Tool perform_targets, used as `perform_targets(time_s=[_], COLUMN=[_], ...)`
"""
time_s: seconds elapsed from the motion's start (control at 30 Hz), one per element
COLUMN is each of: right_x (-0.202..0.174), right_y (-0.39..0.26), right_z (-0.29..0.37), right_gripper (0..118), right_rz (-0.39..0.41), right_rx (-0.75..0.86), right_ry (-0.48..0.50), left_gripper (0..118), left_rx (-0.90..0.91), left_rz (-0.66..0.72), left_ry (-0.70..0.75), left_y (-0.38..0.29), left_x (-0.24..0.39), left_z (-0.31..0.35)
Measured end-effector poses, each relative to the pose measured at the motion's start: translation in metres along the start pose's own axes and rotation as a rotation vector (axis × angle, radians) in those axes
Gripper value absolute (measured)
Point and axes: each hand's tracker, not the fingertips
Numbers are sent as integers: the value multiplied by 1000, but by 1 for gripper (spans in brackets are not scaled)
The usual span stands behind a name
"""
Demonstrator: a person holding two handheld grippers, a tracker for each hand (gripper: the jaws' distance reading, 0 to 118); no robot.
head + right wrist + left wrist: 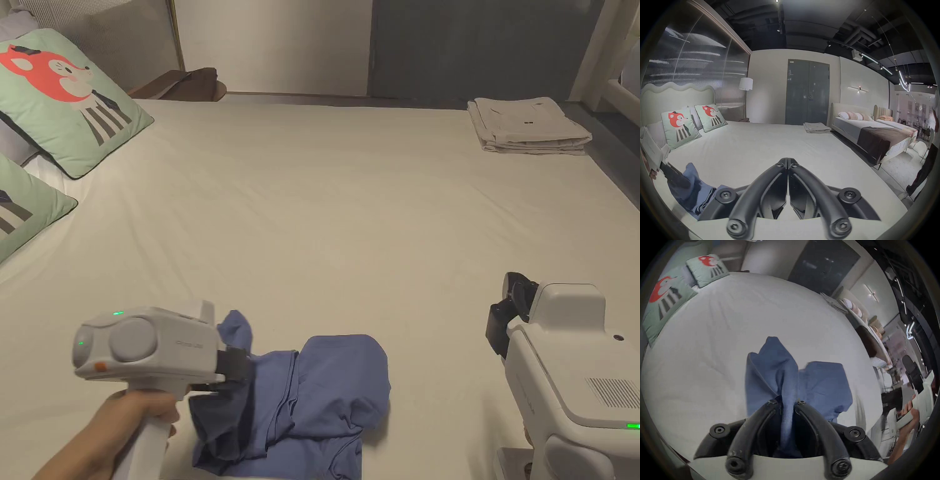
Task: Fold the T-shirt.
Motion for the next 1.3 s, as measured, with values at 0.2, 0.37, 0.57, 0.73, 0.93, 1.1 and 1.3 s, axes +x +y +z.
perform_targets(time_s=[0.2,0.37,0.57,0.73,0.93,1.1,1.3], right_x=[5,9,13,15,17,20,18], right_y=[-3,-4,-7,-6,-4,-7,-6], right_z=[-3,-2,-4,0,2,-3,0], right_gripper=[0,0,0,0,0,0,0], right_rz=[-10,-15,-14,-15,-17,-21,-23], right_rx=[-1,-2,-6,-10,-11,-12,-9], right_ry=[-9,-12,-17,-27,-34,-33,-24], left_gripper=[6,6,6,15,111,110,84], left_rx=[-20,-42,-93,-92,-45,216,542], left_rz=[-48,-101,-132,-173,-142,-134,-228], left_ry=[-23,-43,-17,20,-79,-99,86], left_y=[3,-10,-17,-24,-20,-18,-43], left_x=[40,83,103,114,118,114,98], left_z=[-32,-50,-85,-96,-72,-23,3])
